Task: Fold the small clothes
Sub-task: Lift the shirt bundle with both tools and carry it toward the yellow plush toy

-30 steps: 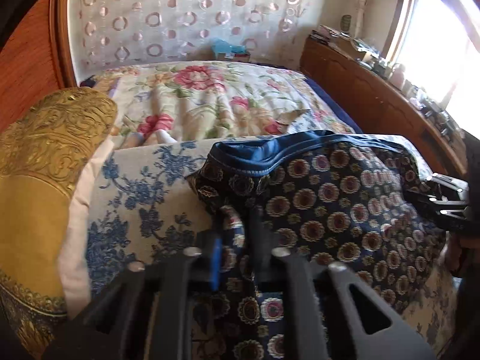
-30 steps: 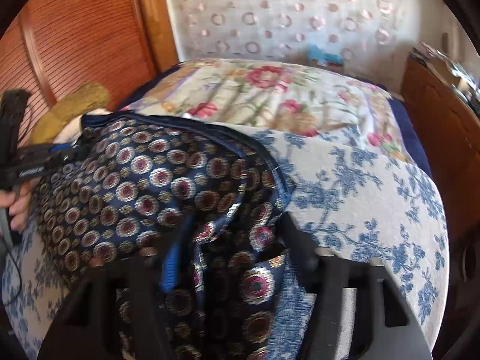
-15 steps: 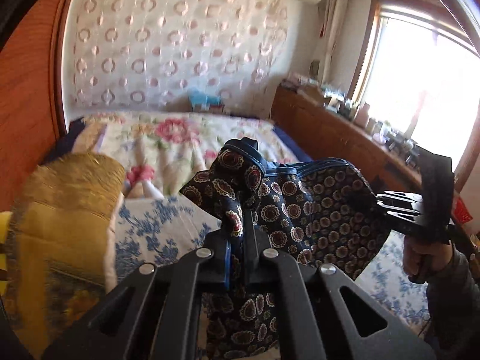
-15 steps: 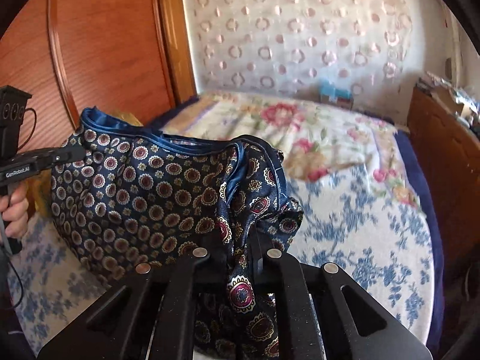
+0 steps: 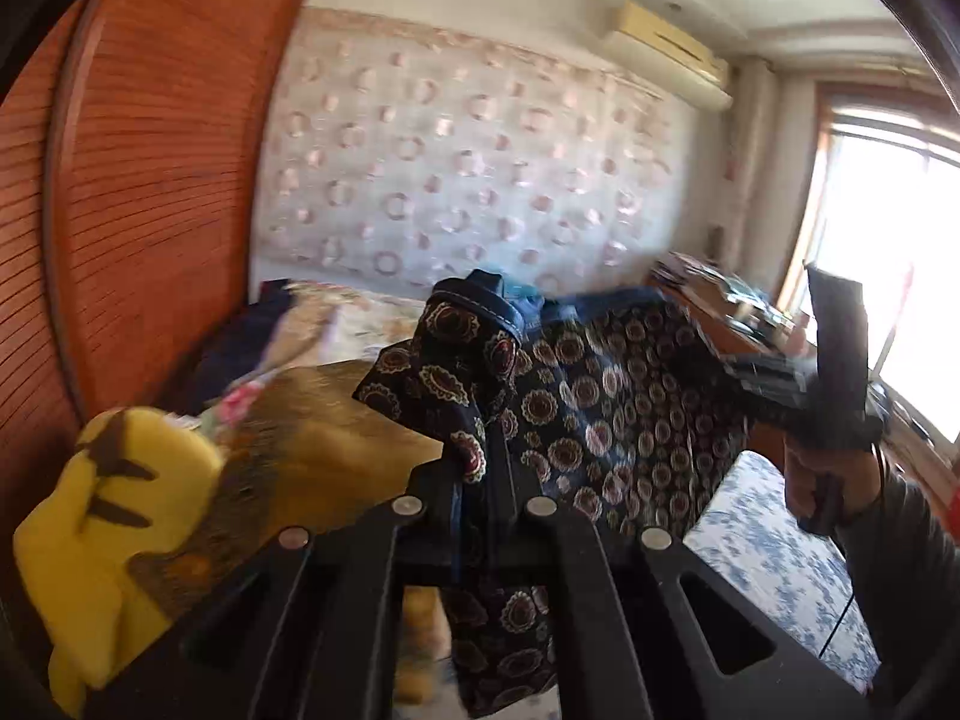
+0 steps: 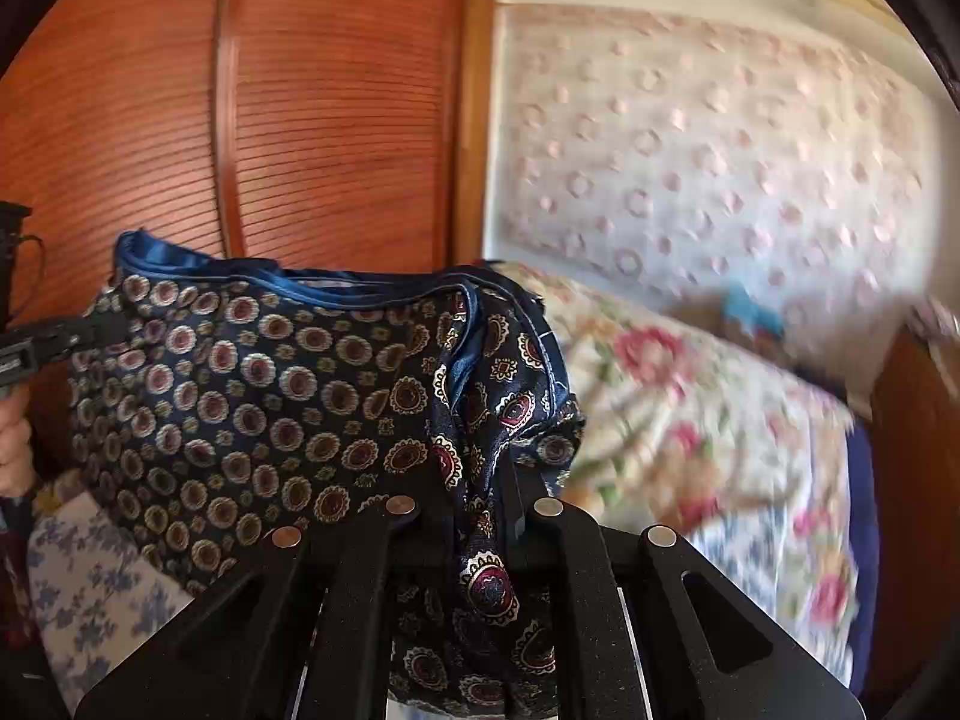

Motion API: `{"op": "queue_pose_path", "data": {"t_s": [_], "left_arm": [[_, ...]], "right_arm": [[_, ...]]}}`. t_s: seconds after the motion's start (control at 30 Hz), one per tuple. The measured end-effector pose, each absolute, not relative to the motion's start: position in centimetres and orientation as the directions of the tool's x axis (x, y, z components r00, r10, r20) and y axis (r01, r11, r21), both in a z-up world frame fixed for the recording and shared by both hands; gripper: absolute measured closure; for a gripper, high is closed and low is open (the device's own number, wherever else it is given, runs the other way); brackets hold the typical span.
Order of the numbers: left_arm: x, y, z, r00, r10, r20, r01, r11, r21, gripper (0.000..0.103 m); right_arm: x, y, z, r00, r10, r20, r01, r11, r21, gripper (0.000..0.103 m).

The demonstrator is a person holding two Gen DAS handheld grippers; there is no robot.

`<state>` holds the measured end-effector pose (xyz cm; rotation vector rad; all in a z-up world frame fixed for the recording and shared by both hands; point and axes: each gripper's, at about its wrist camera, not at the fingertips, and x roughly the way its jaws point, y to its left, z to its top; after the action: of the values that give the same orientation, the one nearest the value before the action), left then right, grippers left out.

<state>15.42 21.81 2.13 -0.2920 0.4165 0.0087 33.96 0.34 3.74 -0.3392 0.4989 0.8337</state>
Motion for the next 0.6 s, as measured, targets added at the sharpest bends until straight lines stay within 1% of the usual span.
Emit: {"op": "queue_pose_path", "data": {"t_s": [0.13, 0.23, 0.3, 0.37, 0.6], "left_arm": [[15.3, 24.6, -1.1, 0.896, 0.017, -0.445, -0.166, 0.94, -0.297, 0.101], [14.6, 25.7, -3.7, 0.884, 0.034, -0.467, -0.207, 0.923, -0.325, 0.101], [14.0, 26.0, -5.0, 0.879, 0.052, -0.475, -0.228, 0.919, -0.323, 0.101], [13.5, 26.3, -5.9, 0.862, 0.075, -0.501, -0.252, 0.922, -0.294, 0.101], [12.9, 27.3, -7.4, 0.832, 0.131, -0.539, -0.311, 0.915, -0.258, 0.1]], "right_arm": [[35.7, 6.6, 4.3, 0.549, 0.63, -0.55, -0.811, 0.562, -0.166, 0.097], [37.0, 12.7, 3.9, 0.525, 0.635, -0.567, -0.838, 0.5, -0.216, 0.097], [37.1, 16.1, 3.3, 0.51, 0.634, -0.581, -0.854, 0.454, -0.254, 0.098], [36.9, 19.3, 2.6, 0.504, 0.631, -0.59, -0.862, 0.409, -0.299, 0.098], [35.8, 27.5, 1.2, 0.455, 0.658, -0.6, -0.89, 0.327, -0.316, 0.098]]}}
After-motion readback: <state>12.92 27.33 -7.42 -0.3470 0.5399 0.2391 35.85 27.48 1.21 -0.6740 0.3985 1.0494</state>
